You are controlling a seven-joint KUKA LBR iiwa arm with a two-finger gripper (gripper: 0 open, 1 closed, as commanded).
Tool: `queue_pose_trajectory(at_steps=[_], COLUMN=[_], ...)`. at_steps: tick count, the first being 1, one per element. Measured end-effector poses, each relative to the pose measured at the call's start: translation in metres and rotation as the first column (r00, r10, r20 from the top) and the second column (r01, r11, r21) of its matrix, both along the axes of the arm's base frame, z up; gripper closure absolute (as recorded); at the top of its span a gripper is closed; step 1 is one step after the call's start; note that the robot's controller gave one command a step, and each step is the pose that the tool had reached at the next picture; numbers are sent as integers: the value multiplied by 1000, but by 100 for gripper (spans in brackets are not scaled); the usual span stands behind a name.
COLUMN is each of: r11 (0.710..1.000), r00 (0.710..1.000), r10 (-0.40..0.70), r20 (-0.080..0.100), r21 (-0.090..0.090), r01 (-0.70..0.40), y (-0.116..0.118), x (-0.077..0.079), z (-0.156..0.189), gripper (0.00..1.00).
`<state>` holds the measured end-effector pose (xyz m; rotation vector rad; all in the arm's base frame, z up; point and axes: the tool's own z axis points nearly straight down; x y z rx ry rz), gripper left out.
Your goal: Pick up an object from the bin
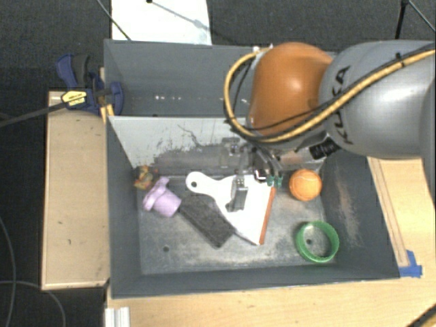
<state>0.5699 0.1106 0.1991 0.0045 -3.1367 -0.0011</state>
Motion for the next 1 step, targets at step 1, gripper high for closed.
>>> queue_pose_trajectory(at_steps=[1], r11=[1000], r00=[1000], r10=[-2], r20=[8], r21=[1], r01=[2], y=[-1], x=[2], z=[5], gripper=[0])
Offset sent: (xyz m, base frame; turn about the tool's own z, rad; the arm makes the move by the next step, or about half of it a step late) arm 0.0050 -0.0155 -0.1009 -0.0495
